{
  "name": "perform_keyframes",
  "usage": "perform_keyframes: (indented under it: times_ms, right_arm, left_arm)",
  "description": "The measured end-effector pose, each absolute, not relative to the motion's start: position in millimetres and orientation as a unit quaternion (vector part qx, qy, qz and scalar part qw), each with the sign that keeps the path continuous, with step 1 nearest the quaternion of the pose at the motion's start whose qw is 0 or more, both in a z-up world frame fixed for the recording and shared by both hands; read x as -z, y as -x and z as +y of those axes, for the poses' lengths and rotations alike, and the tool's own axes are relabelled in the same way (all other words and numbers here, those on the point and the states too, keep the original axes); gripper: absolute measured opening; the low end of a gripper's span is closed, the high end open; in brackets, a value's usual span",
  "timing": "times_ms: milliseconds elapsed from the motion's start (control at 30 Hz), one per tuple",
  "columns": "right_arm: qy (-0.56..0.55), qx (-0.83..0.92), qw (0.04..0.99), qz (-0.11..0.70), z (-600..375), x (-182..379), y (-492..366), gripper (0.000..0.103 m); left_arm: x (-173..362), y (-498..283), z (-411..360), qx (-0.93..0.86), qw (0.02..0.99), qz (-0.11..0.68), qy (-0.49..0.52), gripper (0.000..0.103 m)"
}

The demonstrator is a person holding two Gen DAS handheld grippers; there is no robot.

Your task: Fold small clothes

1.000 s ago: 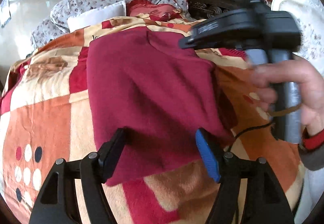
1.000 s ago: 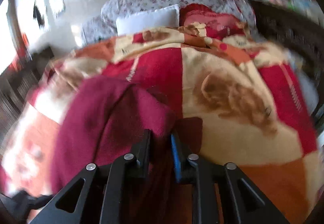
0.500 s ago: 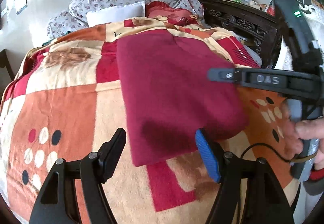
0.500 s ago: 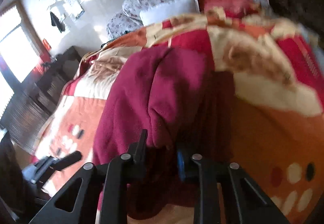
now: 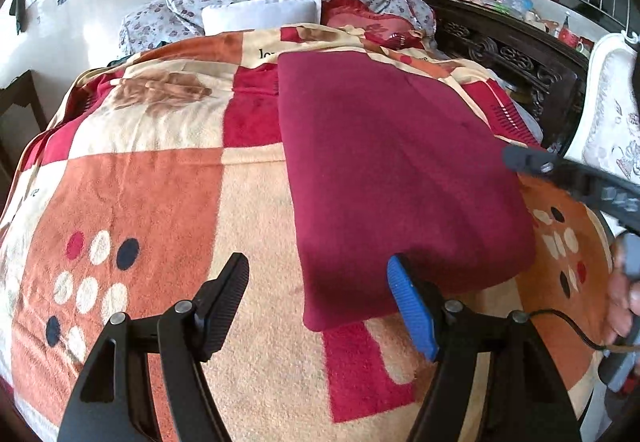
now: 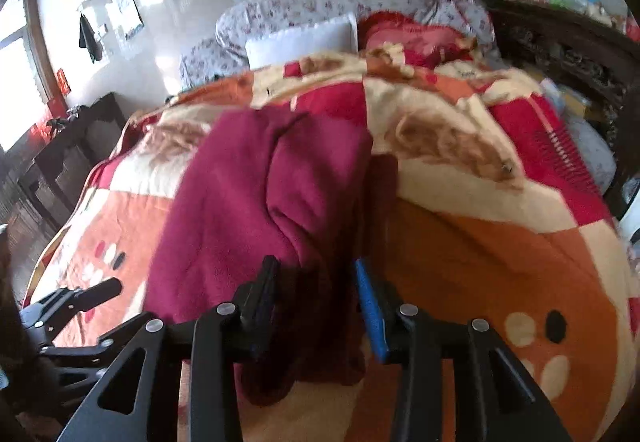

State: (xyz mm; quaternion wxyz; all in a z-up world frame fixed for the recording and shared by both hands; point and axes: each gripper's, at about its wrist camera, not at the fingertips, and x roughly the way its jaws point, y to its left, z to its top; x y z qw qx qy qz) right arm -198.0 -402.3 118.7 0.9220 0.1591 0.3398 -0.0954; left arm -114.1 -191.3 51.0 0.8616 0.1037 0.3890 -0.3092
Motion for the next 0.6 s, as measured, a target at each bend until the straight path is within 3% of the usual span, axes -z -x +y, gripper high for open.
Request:
perform_keyframes:
  times_ms: [200,367,500,567,600]
  right_arm:
    - [-0.141,0.079,0.941,0.296,-386,-140,196,0.043]
    - [-0.113,0.099,0.928,0.340,-388,-113,167,0.042]
    - [-0.132,0.108,0.915,0.366,-409,-81,157,0.042]
    - [-0.147,0.107,0.916,0.358,-417,-73,157,0.052]
    - [-0.155,0.103,0.916,0.356,-419,-72,159,0.052]
  left_arm:
    - [-55,110,-197,0.309,0.864,0.383,-0.107,0.071]
    - [-49,98,-210,0.309,0.863,0.386,-0.106,0.072]
    - [-42,90,-219,0.314,0.860,0.388,-0.104,0.080]
    - [-38,87,-221,0.319,0.857,0.392,-0.100,0.082]
    - [-37,85,-221,0.325,0.853,0.396,-0.094,0.082]
